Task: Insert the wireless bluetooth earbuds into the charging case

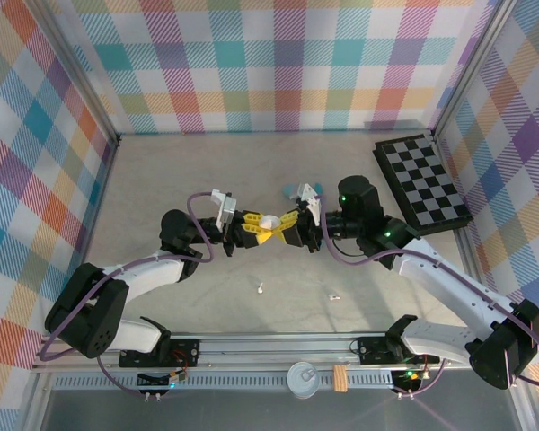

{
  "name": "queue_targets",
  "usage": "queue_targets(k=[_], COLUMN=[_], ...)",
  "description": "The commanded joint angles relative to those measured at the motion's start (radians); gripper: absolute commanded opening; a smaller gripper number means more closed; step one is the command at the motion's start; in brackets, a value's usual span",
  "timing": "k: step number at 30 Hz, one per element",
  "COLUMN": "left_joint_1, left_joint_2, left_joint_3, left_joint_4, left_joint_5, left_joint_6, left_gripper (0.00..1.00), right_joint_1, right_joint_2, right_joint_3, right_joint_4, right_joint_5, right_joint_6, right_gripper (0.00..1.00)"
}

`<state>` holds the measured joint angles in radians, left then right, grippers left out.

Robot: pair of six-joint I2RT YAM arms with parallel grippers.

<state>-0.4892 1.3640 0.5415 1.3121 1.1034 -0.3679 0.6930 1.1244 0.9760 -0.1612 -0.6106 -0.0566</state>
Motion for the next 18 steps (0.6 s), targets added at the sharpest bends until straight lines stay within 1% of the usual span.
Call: queue_targets(k=[1, 2, 3, 5, 7, 8, 13, 15, 18], left_joint_1=[0.001, 0.001, 0.002, 0.003, 0.005, 0.005, 0.005, 0.005, 0.005], left_joint_2=[-0.013, -0.015, -0.015, -0.012, -0.006, -0.003, -0.007, -0.013, -0.022], left_joint_3=[0.029, 0.028, 0.027, 0.025, 0.022, 0.021, 0.017, 0.014, 0.009], left_joint_4=[0.023, 0.022, 0.022, 0.022, 0.022, 0.022, 0.022, 0.022, 0.022], left_joint_5=[0.015, 0.015, 0.015, 0.015, 0.015, 0.018, 0.024, 0.022, 0.015], left_joint_6=[0.012, 0.015, 0.022, 0.034, 0.043, 0.047, 0.066, 0.073, 0.076], left_gripper=[0.09, 0.08, 0.08, 0.08, 0.08, 0.08, 0.07, 0.07, 0.07], right_joint_1=[0.007, 0.007, 0.007, 0.007, 0.003, -0.001, -0.035, -0.043, -0.049], right_joint_2=[0.002, 0.003, 0.003, -0.004, -0.011, -0.011, -0.003, 0.008, 0.032], right_joint_3=[0.028, 0.032, 0.036, 0.038, 0.044, 0.048, 0.069, 0.084, 0.114], right_joint_4=[0.010, 0.007, 0.003, 0.005, 0.009, 0.006, 0.014, -0.001, -0.051], right_joint_5=[-0.052, -0.048, -0.044, -0.024, -0.015, -0.014, 0.024, 0.076, 0.146], right_joint_6=[-0.002, -0.003, -0.002, 0.015, 0.035, 0.044, 0.117, 0.140, 0.131], right_gripper=[0.06, 0.08, 0.14, 0.30, 0.42, 0.46, 0.51, 0.51, 0.52])
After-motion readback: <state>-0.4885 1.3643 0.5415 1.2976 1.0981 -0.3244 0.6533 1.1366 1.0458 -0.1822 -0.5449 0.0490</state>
